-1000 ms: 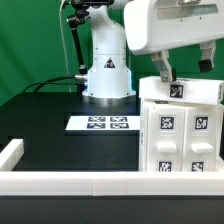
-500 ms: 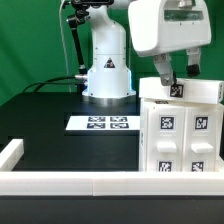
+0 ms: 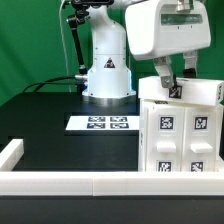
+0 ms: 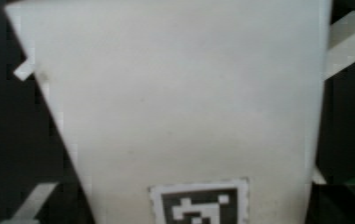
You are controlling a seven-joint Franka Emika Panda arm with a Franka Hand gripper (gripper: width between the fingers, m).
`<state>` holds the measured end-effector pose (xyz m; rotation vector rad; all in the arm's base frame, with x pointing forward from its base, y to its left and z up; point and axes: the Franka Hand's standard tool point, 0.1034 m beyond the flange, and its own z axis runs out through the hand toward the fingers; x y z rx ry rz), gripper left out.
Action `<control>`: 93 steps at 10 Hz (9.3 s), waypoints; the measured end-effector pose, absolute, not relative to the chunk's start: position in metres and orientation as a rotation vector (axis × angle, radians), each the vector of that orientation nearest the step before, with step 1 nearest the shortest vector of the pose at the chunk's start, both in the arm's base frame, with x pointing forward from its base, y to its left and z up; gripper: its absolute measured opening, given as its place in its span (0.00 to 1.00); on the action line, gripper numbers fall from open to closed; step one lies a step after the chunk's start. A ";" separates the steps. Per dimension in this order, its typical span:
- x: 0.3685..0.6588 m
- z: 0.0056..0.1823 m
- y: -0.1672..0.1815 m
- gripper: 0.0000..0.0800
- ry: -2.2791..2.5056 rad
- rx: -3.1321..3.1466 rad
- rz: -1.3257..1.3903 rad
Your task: Assemble cabinet
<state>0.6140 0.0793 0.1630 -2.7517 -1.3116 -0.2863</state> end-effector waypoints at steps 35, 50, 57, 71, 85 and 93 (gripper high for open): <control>0.615 0.182 0.092 1.00 0.910 -2.735 -0.215; 0.628 0.187 0.087 1.00 -1.354 -2.827 -0.365; 0.633 0.182 0.082 1.00 -2.320 -2.335 -0.246; 0.616 0.159 0.073 1.00 -3.056 -1.465 0.041; 0.613 0.158 0.066 0.70 -2.253 -2.495 -0.087; 0.606 0.157 0.070 0.70 -1.482 -2.952 -0.130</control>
Offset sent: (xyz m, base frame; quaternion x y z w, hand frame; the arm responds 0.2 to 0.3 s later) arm 0.0009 -0.0066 0.0018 0.0106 0.0137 0.1693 0.9854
